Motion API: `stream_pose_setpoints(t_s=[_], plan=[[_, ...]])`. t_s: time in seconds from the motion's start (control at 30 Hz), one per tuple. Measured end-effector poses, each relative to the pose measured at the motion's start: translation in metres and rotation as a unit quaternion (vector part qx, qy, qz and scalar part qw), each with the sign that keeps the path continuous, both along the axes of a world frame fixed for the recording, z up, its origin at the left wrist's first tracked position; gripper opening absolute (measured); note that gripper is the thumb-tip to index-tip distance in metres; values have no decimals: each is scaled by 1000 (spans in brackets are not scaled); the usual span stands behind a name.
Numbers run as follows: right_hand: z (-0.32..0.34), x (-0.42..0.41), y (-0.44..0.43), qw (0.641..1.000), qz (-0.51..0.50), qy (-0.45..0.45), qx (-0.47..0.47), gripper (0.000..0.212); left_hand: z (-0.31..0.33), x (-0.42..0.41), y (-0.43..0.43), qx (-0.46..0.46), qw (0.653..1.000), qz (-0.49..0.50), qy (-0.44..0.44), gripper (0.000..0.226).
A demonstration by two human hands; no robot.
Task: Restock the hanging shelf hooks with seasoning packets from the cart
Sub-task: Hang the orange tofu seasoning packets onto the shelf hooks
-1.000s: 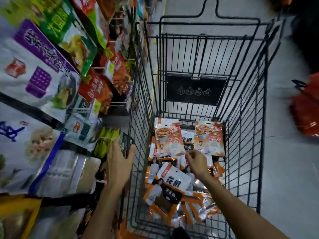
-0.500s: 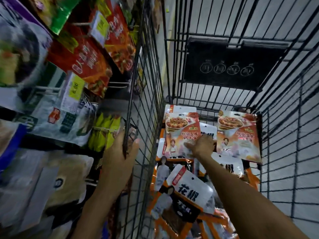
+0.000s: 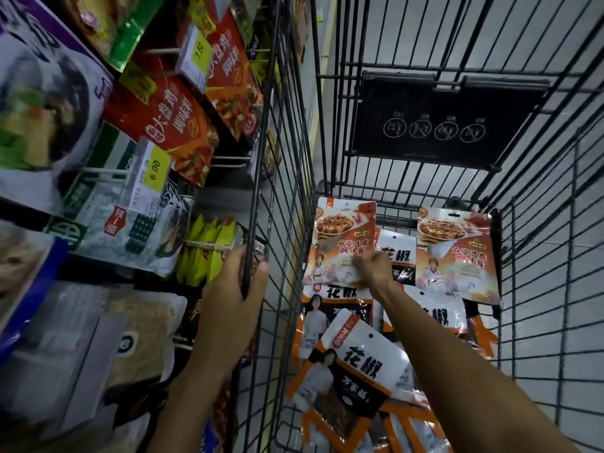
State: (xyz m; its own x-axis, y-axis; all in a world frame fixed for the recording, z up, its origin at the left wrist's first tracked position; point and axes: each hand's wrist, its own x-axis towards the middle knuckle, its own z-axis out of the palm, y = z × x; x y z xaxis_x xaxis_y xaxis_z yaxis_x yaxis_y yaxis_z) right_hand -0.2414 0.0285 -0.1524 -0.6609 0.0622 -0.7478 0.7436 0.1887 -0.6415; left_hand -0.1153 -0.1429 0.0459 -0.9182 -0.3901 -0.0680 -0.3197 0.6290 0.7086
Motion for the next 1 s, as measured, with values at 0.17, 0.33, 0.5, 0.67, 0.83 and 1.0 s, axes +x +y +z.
stream_pose_setpoints(t_s=[0.17,0.33,0.5,0.67,0.83,1.0], plan=[[-4,-1,-8,996,-6,-63,-62,26,-1,-1,0,11,1000,-11,23,11],[29,7,11,1000,8,29,8,14,10,1,3,-30,999,3,-17,20],[101,32,68,992,0,105,-67,23,38,-14,33,-216,970,-13,109,37],[151,60,109,980,41,74,-178,29,21,-52,87,128,989,20,-72,69],[142,58,114,968,120,34,-219,24,-27,-64,94,455,852,98,-240,72],[81,17,131,993,28,116,-27,30,-70,-73,92,448,841,201,-228,64]])
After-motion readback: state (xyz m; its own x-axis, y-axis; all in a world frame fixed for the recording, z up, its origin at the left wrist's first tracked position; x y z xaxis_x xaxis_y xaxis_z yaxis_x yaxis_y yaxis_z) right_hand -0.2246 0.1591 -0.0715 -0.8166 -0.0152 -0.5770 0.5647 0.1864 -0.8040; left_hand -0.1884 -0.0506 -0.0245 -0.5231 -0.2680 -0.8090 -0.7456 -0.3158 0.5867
